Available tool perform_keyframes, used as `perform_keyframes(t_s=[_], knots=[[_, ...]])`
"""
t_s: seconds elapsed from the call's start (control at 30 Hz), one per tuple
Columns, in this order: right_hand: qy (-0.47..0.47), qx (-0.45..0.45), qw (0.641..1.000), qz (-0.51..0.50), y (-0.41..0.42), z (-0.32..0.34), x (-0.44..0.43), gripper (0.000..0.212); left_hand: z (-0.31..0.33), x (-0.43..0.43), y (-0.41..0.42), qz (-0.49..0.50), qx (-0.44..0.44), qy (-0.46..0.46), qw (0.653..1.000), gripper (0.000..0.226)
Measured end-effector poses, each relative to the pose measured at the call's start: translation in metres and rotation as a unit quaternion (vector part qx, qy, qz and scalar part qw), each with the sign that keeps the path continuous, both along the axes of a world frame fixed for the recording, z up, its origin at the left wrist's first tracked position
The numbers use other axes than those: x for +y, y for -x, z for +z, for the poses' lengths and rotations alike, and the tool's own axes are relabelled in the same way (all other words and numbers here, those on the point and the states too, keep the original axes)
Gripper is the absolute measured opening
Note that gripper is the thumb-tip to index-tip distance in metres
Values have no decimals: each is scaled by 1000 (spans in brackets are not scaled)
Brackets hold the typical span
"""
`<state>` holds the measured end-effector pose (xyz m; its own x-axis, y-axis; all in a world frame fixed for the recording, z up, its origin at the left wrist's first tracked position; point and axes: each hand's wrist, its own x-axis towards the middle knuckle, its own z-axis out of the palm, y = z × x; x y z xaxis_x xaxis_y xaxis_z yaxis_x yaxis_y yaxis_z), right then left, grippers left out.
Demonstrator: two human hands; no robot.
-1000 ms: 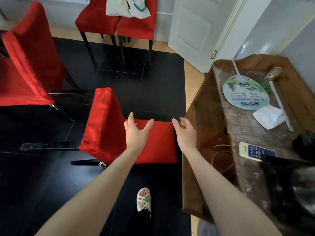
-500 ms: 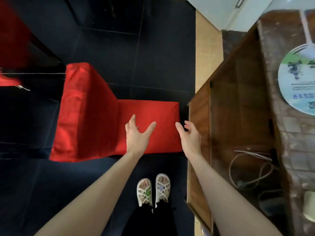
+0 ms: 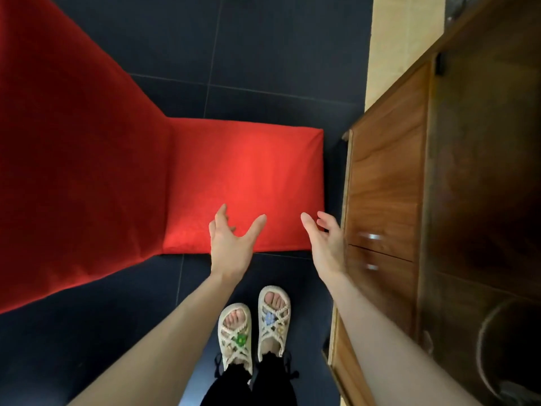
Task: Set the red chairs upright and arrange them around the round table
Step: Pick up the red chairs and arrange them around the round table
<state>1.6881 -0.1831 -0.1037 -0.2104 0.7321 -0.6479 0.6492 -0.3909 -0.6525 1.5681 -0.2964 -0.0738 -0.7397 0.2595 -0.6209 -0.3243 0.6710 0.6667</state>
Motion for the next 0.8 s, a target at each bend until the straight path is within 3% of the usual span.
perform_keyframes(t_s=[0.4, 0.63, 0.8], knots=[[43, -19, 999, -6, -30, -168, 7, 67, -169, -3, -32, 58, -70, 52, 994, 97], [48, -40, 998, -21, -46, -229, 5, 89, -230, -4, -48, 89, -135, 155, 975, 110], [45, -48, 998, -23, -54, -260, 8, 97, -265, 1, -61, 139, -183, 153, 961, 120]])
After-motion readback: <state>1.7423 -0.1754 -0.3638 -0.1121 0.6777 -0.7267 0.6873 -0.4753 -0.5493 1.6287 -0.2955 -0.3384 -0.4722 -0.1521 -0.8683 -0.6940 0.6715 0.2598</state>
